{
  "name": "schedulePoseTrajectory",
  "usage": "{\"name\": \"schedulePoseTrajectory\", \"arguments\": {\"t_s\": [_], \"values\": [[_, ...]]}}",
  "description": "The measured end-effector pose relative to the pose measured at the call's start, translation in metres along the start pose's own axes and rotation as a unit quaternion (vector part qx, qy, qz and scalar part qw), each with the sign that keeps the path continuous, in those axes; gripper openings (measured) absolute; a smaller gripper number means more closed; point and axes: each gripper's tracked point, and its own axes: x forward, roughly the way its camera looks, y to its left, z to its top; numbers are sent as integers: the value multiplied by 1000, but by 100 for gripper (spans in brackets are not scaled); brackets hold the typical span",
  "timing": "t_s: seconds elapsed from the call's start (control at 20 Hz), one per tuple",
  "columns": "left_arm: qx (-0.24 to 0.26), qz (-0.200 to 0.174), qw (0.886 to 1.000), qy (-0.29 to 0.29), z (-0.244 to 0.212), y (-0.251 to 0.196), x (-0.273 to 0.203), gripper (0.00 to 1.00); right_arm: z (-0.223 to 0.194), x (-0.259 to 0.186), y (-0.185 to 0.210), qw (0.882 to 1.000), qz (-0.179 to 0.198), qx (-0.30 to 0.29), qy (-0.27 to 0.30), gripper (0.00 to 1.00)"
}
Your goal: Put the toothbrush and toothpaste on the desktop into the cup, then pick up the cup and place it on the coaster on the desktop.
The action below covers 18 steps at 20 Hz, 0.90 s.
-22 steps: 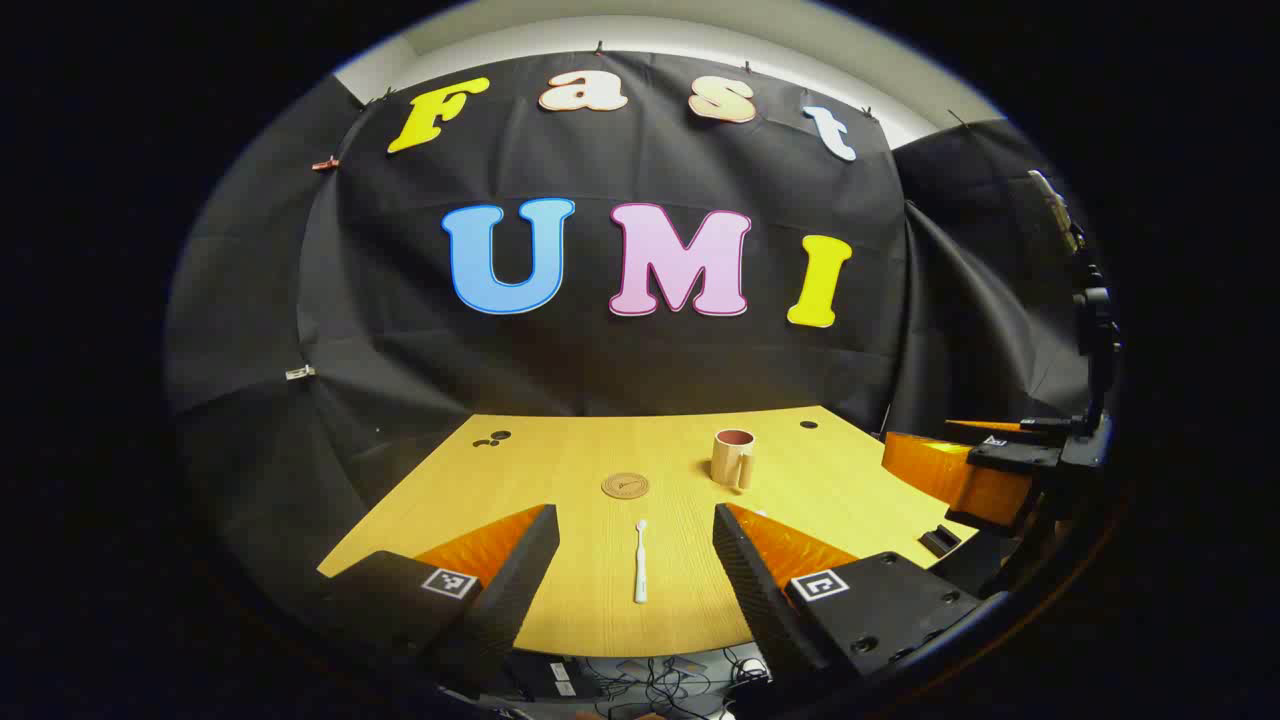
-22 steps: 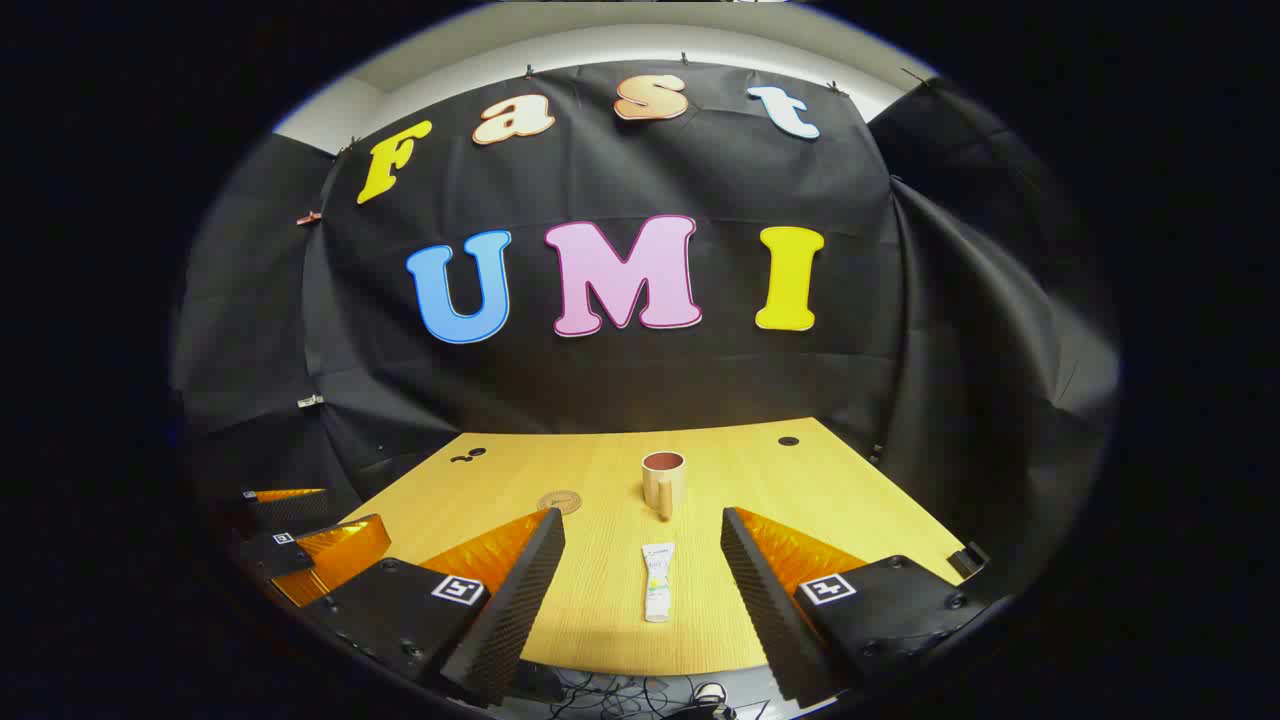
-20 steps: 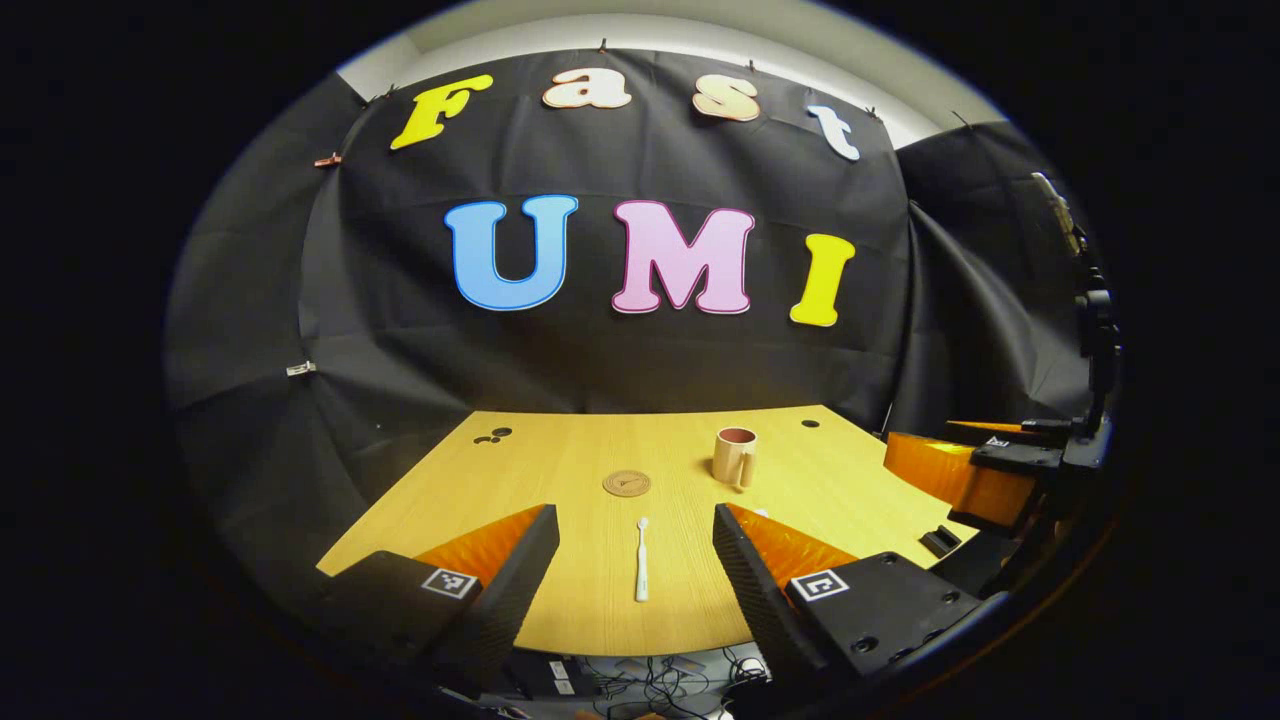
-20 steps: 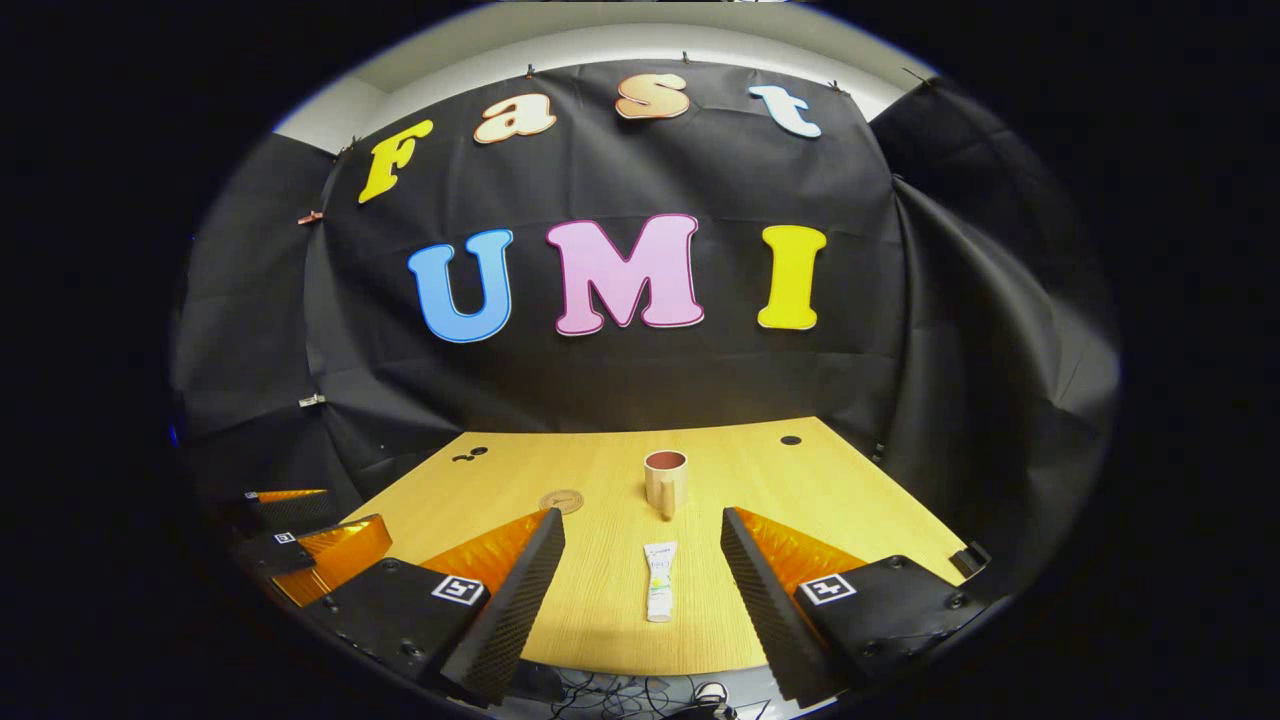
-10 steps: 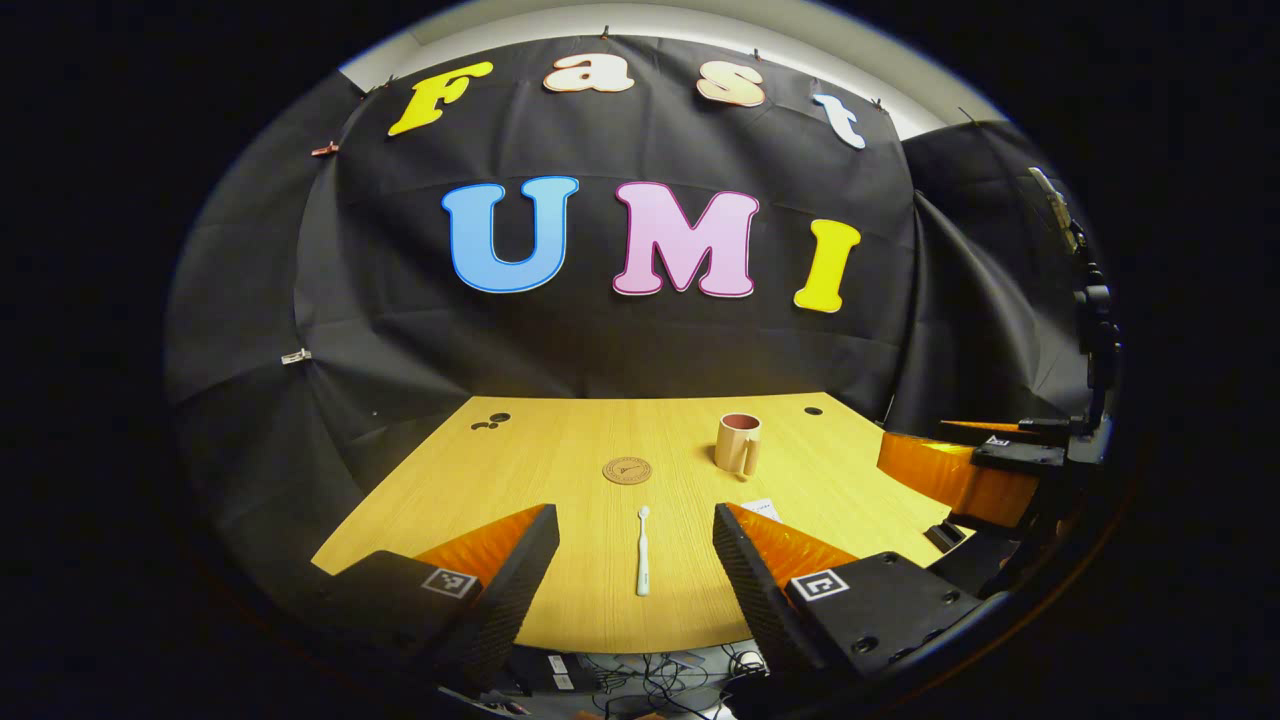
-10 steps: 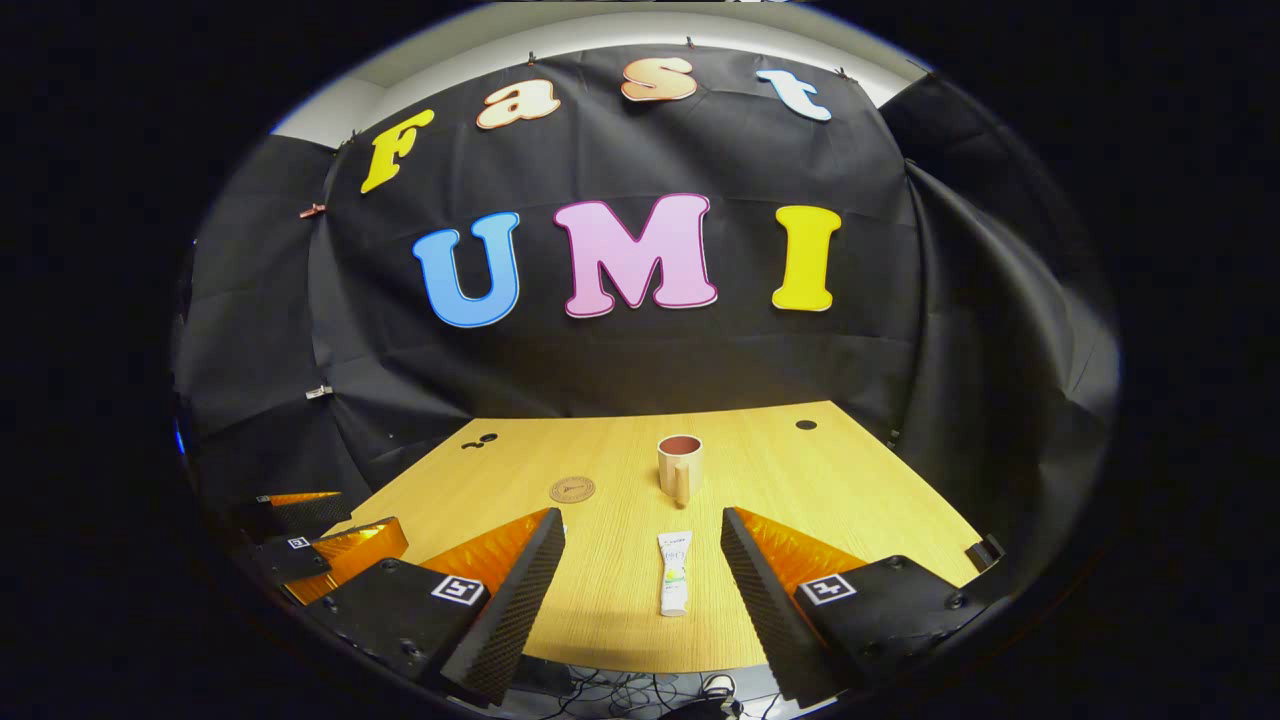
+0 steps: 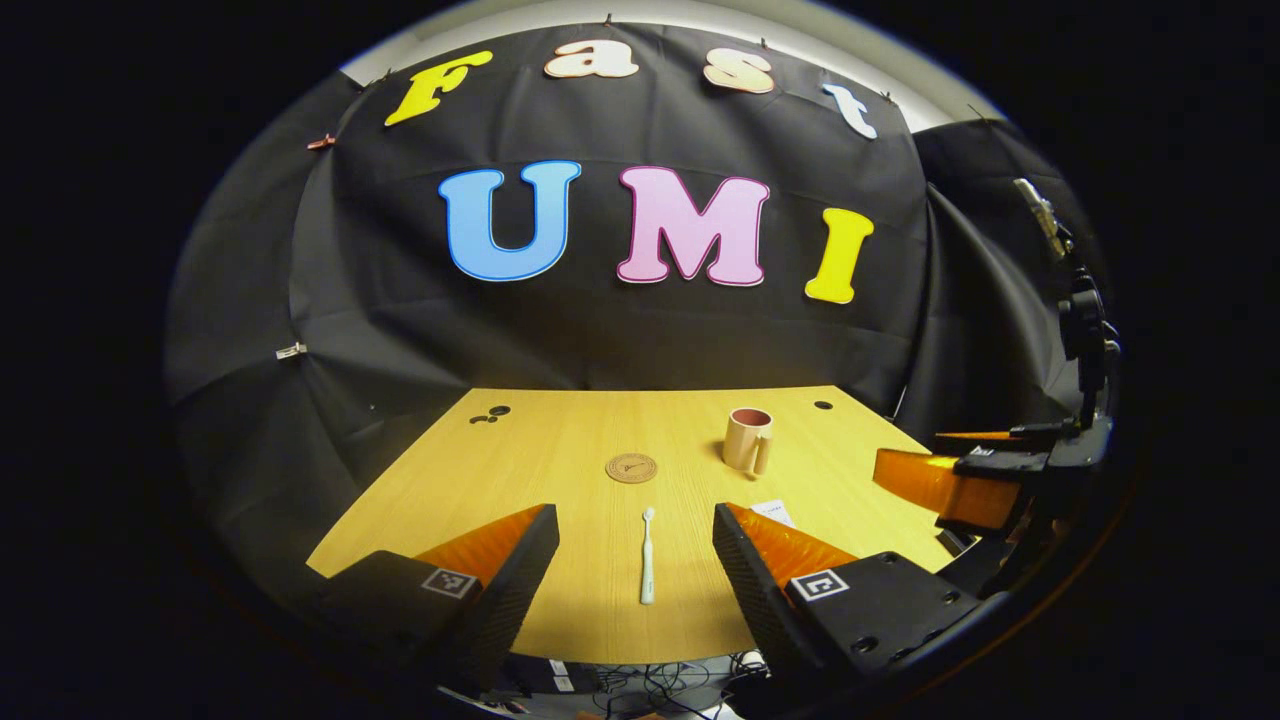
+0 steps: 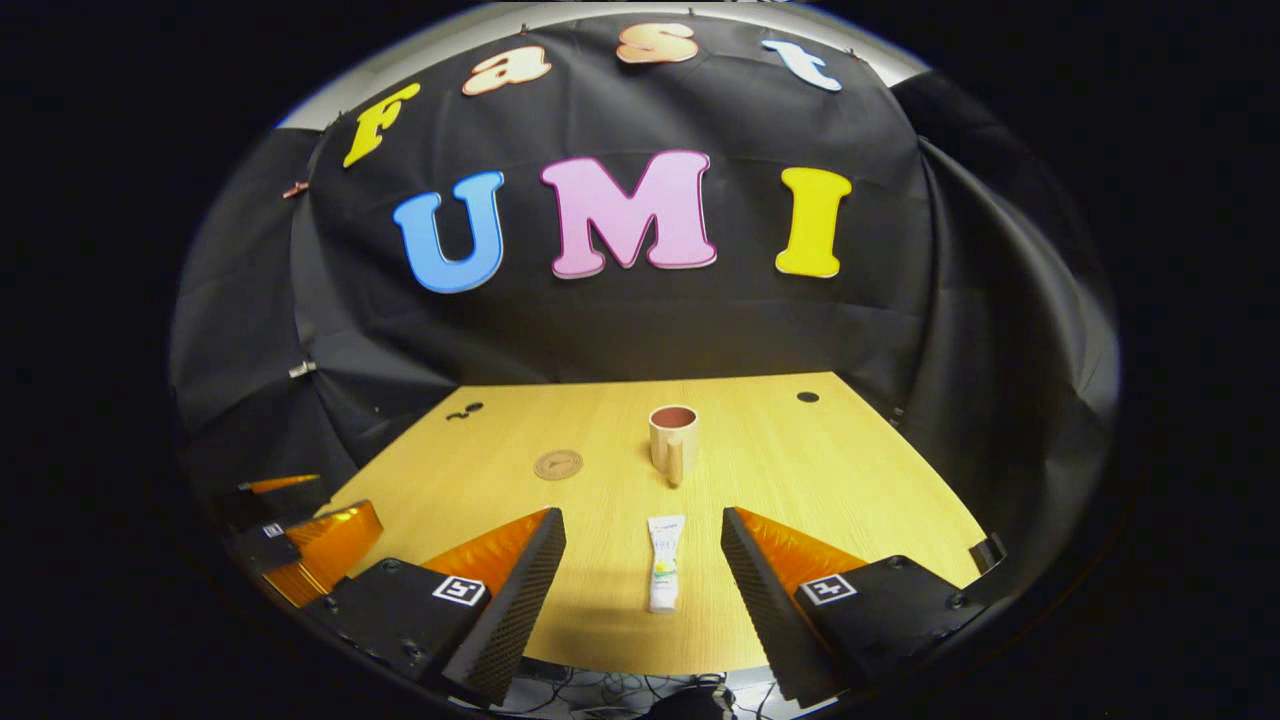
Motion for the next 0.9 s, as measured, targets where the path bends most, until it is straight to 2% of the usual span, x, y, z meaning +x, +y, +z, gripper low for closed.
{"name": "schedulePoseTrajectory", "arguments": {"t_s": [0.15,0.3,0.35,0.4,0.5,0.9], "values": [[0,15,1000,11,-5,8,13,98,-15,25,1,999,14,13,46,97],[-8,35,999,19,-6,17,24,98,-43,48,0,993,23,24,116,99],[-13,37,999,25,-9,18,28,94,-52,56,-1,990,24,18,139,100],[-19,40,999,32,-11,18,33,98,-60,63,-1,987,25,17,160,99],[-25,57,997,42,-14,25,39,98,-75,80,-1,980,29,20,197,98],[-54,127,987,79,-27,50,61,98,-124,140,-19,956,23,-36,290,99]]}}
